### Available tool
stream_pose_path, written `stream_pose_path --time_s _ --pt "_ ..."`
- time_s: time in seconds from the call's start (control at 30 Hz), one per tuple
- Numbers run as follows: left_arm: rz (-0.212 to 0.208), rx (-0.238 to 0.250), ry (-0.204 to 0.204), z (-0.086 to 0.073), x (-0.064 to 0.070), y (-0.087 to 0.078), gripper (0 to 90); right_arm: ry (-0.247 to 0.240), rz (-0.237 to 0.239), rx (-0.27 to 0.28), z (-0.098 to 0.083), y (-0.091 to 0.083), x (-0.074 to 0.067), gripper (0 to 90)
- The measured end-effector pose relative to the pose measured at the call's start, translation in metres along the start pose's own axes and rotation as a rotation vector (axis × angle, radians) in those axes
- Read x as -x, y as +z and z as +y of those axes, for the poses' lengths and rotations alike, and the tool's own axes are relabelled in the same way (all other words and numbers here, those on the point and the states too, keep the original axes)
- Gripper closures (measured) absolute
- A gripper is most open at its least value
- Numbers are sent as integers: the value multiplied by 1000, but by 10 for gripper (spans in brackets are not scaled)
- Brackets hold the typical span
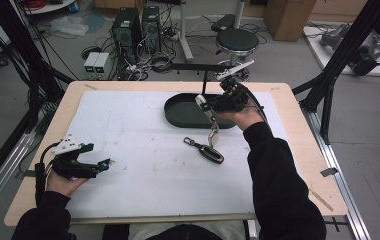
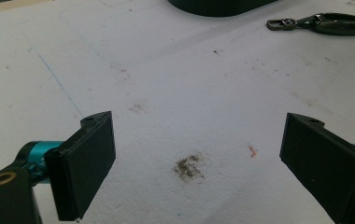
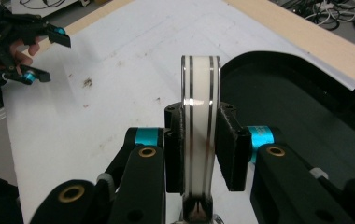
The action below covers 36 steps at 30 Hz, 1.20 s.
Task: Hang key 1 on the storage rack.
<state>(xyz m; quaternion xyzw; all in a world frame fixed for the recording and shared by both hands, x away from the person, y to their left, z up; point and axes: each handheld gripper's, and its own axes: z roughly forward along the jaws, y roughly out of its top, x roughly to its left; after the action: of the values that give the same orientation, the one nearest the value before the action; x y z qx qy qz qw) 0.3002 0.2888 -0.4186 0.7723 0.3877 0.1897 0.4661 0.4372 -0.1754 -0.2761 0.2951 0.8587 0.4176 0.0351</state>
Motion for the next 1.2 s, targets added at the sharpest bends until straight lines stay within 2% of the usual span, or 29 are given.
stream_pose_path --time_s 0.23,0.47,0.63,0.7,0.73,0.77,0.8,0.93,1.07,1.1,1.13,1.2 --pt "-7 -4 3 0 0 4 109 4 -11 26 10 3 8 750" --pt "-9 -1 7 0 0 4 110 40 -7 76 21 3 19 751" --pt "-8 3 9 1 1 4 111 33 -26 80 36 1 23 751" --pt "-10 4 12 1 2 4 111 39 -22 95 48 1 26 750" --pt "-12 3 10 1 1 4 111 39 -22 95 48 1 26 750" --pt "-11 5 8 1 1 5 111 31 -33 89 57 2 29 751" --pt "-10 3 9 1 1 5 111 31 -33 89 57 2 29 751" --pt "-17 4 4 1 -1 6 111 19 -47 92 79 4 37 751" --pt "-17 5 3 0 -1 7 111 10 -46 101 91 4 40 750" --pt "-18 2 5 0 -1 7 111 8 -23 122 97 5 43 750" --pt "-20 0 8 1 0 7 111 5 -19 124 101 6 44 750" --pt "-20 1 8 1 1 7 111 -4 -28 125 105 8 45 750"
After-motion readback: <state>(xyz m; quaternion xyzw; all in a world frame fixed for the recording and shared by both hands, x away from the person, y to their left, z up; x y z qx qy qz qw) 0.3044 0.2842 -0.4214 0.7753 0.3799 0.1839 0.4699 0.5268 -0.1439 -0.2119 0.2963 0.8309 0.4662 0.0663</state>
